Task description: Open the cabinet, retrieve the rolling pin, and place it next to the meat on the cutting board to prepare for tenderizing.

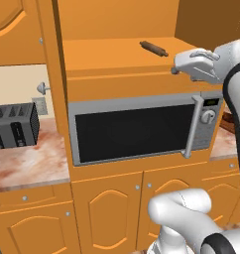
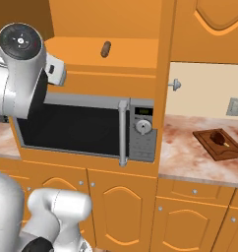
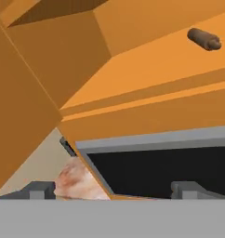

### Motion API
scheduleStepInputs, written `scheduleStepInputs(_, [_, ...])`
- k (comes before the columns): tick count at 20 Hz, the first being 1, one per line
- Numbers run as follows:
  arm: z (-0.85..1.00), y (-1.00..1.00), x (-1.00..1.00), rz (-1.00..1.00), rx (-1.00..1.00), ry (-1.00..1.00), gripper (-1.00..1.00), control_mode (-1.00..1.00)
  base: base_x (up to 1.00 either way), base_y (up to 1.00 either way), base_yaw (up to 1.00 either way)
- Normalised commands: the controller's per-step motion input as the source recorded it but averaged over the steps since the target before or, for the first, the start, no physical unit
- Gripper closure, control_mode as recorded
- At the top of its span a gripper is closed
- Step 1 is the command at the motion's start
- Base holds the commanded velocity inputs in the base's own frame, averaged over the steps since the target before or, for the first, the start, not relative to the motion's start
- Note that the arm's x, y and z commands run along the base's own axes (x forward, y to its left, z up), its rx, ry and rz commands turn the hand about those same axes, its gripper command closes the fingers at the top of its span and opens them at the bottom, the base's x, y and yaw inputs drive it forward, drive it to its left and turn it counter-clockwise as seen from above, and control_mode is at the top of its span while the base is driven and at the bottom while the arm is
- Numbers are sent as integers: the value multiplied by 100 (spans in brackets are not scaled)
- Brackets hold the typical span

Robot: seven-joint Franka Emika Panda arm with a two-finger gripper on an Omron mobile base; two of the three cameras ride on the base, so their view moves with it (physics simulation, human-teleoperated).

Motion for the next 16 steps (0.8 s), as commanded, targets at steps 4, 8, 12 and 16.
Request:
scheduleStepInputs(4, [19,-67,20,-18,-16,-9,-100,-100,0,0,0])
scheduleStepInputs(8, [12,-52,54,-13,-11,-3,-100,-100,0,0,0])
scheduleStepInputs(12, [6,-43,65,-9,-10,0,-100,-100,0,0,0])
scheduleStepInputs(16, [0,-32,60,-7,-9,0,-100,-100,0,0,0])
